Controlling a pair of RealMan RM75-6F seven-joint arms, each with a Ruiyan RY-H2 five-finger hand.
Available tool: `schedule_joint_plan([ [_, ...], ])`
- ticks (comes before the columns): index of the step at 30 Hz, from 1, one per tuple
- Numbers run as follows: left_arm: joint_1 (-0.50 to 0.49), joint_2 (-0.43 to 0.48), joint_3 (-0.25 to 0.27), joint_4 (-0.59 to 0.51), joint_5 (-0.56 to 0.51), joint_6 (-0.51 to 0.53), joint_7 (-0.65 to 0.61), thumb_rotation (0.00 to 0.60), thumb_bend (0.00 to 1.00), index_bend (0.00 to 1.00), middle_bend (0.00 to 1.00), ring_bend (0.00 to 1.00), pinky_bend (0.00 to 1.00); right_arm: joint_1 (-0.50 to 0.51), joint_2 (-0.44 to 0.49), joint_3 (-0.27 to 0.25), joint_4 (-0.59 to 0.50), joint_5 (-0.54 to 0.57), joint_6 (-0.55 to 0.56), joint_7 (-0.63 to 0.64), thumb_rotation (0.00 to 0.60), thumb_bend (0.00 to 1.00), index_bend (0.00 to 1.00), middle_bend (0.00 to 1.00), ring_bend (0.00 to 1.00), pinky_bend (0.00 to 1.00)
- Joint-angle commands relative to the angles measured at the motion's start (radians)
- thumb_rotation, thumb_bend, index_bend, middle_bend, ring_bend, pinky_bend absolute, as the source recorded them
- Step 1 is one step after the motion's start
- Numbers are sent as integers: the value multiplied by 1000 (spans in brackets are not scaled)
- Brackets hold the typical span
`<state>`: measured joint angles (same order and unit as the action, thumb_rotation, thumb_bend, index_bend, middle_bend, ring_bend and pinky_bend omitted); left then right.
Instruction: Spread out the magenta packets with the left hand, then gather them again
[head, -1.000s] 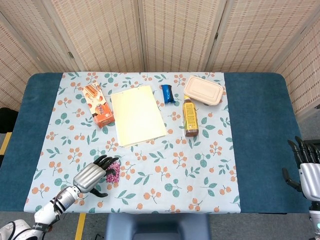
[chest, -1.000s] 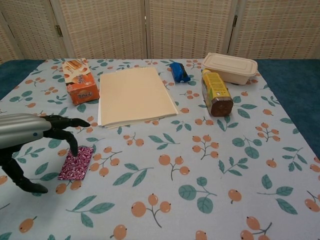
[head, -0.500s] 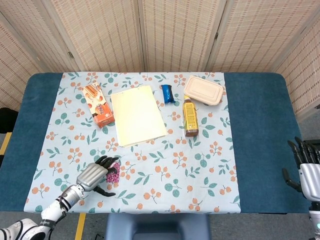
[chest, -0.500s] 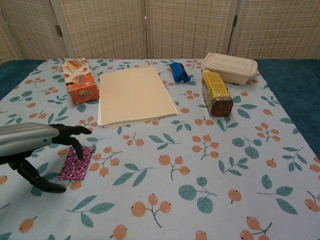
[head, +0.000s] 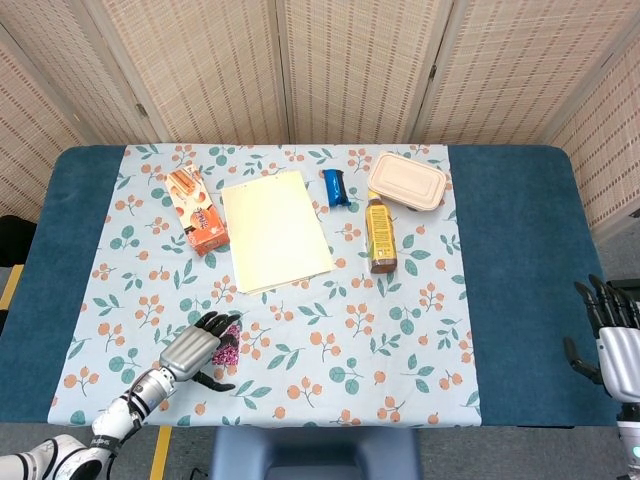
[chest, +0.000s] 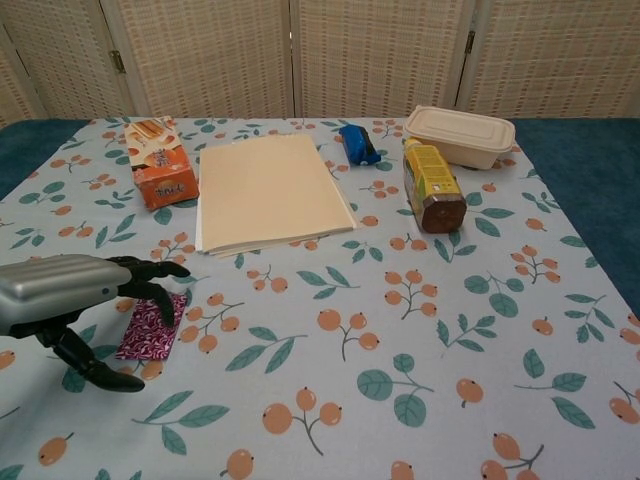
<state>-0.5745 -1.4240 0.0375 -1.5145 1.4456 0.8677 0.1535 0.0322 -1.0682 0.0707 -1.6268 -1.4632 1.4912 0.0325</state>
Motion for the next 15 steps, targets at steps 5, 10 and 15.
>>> schedule_joint_plan([
  [5, -1, -10, 5, 20, -19, -3, 25, 316, 95, 324, 0, 0, 0, 0, 0, 1, -3, 0, 1, -2, 600, 455, 0, 0, 0, 0],
  [10, 9, 3, 8, 23, -38, 5, 26, 317, 94, 324, 0, 0, 0, 0, 2, 1, -7, 2, 1, -5, 600, 455, 0, 0, 0, 0],
  [15, 21, 26, 13, 26, -50, 16, 16, 319, 95, 324, 0, 0, 0, -1, 5, 3, -13, 0, 5, -7, 600, 456, 0, 0, 0, 0],
])
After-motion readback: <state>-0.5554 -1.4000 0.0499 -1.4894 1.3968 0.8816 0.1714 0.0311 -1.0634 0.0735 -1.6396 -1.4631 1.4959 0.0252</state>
